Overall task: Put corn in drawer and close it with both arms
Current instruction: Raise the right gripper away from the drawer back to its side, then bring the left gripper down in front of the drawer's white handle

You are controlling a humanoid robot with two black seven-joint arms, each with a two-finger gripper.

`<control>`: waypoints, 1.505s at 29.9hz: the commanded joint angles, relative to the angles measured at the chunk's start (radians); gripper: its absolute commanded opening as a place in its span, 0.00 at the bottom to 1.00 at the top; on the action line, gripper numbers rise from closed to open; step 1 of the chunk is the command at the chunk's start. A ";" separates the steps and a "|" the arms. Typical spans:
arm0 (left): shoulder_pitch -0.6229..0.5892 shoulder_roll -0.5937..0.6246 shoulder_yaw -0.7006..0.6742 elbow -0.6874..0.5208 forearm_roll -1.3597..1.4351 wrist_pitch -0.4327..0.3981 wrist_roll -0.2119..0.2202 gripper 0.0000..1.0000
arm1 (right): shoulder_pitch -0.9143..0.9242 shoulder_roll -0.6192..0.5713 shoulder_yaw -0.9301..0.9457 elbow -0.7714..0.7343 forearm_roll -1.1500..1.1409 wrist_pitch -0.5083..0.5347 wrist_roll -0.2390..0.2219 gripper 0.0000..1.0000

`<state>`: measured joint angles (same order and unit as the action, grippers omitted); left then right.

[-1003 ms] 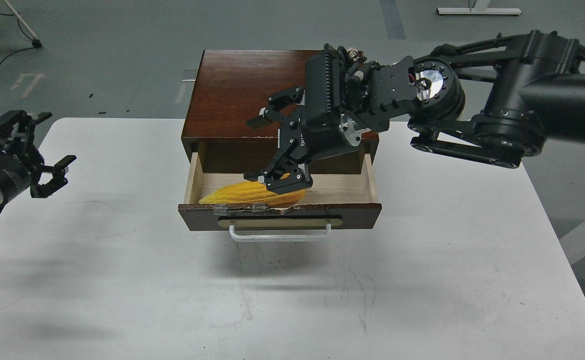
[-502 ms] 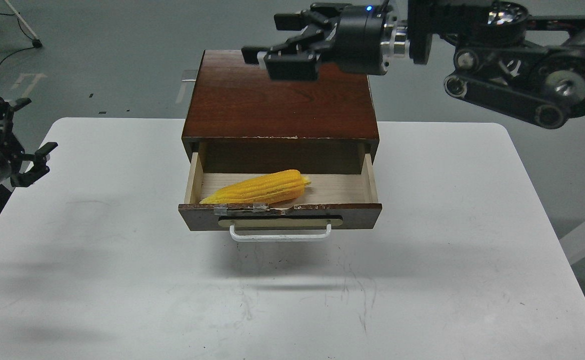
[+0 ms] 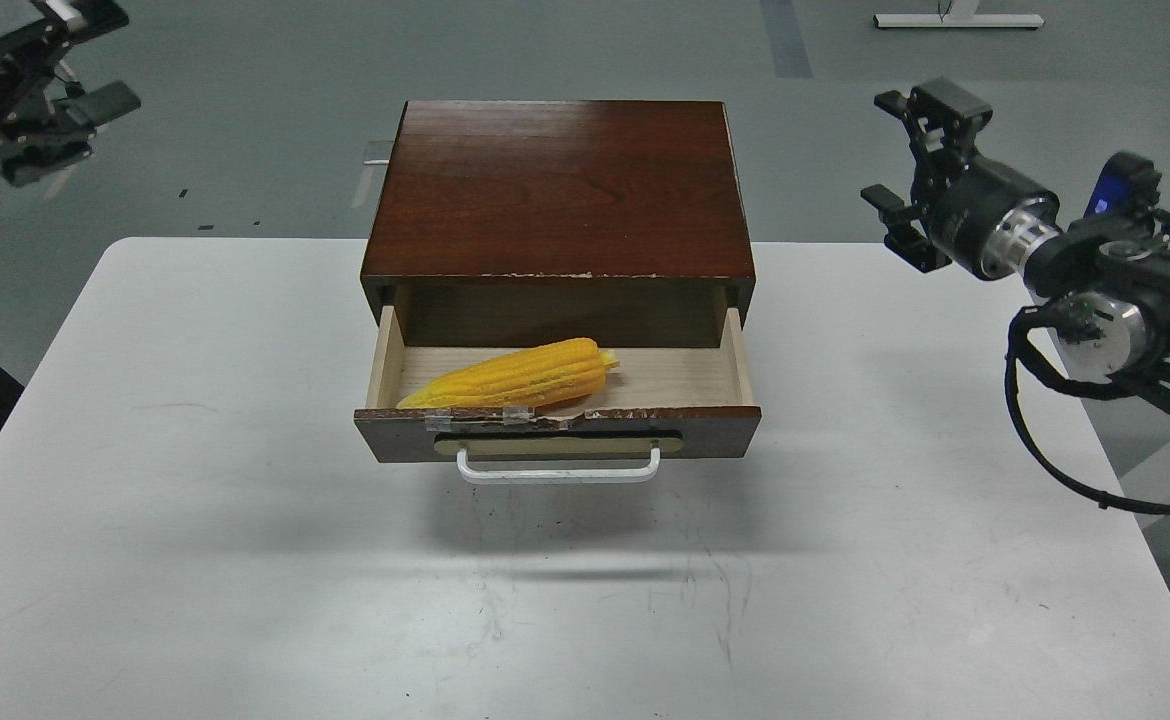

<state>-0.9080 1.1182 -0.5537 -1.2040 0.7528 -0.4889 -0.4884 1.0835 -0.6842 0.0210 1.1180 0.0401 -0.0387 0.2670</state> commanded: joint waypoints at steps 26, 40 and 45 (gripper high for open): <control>0.204 -0.090 0.167 -0.562 0.534 0.000 0.000 0.00 | -0.157 -0.040 0.000 -0.131 -0.123 -0.015 0.014 0.94; 0.354 -0.198 0.147 -0.522 0.675 0.000 0.000 0.00 | -0.143 0.048 0.117 -0.162 -0.129 -0.015 0.014 0.93; 0.354 -0.224 0.146 -0.491 0.671 0.000 0.000 0.00 | -0.172 0.049 0.230 -0.156 -0.125 -0.003 0.052 0.93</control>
<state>-0.5546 0.9119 -0.4072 -1.7143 1.4279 -0.4887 -0.4885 0.9338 -0.6363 0.1869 0.9559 -0.0878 -0.0483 0.2896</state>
